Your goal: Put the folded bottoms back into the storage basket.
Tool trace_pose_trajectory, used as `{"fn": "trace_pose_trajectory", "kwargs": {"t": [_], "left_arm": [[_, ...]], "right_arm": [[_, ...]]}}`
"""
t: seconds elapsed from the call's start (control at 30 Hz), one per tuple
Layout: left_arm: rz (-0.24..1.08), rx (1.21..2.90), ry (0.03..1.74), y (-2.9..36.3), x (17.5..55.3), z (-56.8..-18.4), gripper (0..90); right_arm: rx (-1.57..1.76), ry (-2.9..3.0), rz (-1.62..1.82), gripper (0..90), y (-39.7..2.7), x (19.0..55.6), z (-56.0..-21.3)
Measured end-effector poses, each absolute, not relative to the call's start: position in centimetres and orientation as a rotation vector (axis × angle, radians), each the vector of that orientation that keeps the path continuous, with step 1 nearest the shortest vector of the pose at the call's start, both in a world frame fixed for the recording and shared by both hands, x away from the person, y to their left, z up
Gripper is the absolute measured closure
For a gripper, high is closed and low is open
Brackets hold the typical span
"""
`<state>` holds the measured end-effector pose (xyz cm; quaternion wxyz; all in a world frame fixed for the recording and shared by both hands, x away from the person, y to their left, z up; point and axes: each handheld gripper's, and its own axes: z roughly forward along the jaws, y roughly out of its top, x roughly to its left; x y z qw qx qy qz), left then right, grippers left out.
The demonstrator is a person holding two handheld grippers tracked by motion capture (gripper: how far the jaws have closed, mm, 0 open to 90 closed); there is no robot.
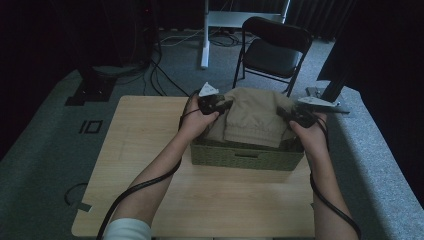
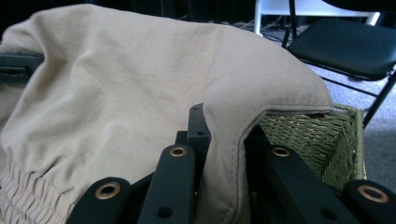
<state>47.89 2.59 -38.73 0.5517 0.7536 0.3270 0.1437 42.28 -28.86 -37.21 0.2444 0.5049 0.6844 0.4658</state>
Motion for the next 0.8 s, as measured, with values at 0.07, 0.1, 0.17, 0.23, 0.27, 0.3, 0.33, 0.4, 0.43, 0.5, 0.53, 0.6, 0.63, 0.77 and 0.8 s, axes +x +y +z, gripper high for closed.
{"fn": "trace_pose_trajectory", "kwargs": {"t": [0.07,0.1,0.17,0.23,0.27,0.3,0.33,0.4,0.43,0.5,0.53,0.6,0.63,0.77,0.8], "left_arm": [[0.349,1.783,0.787,2.4,48.4,-39.4,83.0],[0.353,1.794,0.788,2.4,48.6,-39.7,83.0],[0.346,1.795,0.806,2.4,48.9,-40.4,83.0],[0.335,1.793,0.823,2.3,49.3,-41.1,83.0],[0.327,1.800,0.831,2.3,49.4,-41.5,83.0],[0.327,1.801,0.837,2.2,49.6,-41.8,83.0],[0.331,1.797,0.841,2.1,49.7,-42.1,83.0],[0.324,1.806,0.863,1.9,50.0,-42.7,83.0],[0.324,1.806,0.873,1.9,50.2,-43.0,83.0],[0.323,1.808,0.897,1.7,50.5,-43.5,82.9],[0.325,1.807,0.905,1.7,50.6,-43.7,82.9],[0.328,1.814,0.909,1.6,50.8,-44.0,82.9],[0.327,1.815,0.913,1.6,50.9,-44.2,82.9],[0.333,1.835,0.931,1.6,51.3,-44.9,82.7],[0.333,1.846,0.938,1.5,51.3,-45.1,82.7]], "right_arm": [[1.394,1.869,1.265,80.0,-28.8,43.0,-37.7],[1.401,1.869,1.261,80.1,-28.8,43.3,-37.9],[1.404,1.876,1.251,80.0,-28.7,43.8,-38.6],[1.413,1.879,1.247,80.0,-28.8,44.4,-39.3],[1.421,1.880,1.243,80.0,-28.8,44.7,-39.6],[1.434,1.881,1.242,80.0,-28.9,45.0,-39.9],[1.432,1.882,1.239,80.0,-28.9,45.3,-40.2],[1.445,1.886,1.224,80.0,-28.9,45.9,-40.7],[1.442,1.887,1.212,80.0,-28.8,46.2,-41.0],[1.451,1.896,1.192,80.0,-28.8,46.7,-41.4],[1.448,1.902,1.181,80.0,-28.7,47.1,-41.8],[1.462,1.909,1.168,80.0,-28.7,47.5,-42.2],[1.464,1.912,1.161,80.0,-28.6,47.8,-42.5],[1.491,1.931,1.139,80.0,-28.5,48.5,-43.7],[1.492,1.944,1.118,80.0,-28.4,48.7,-44.0]]}}
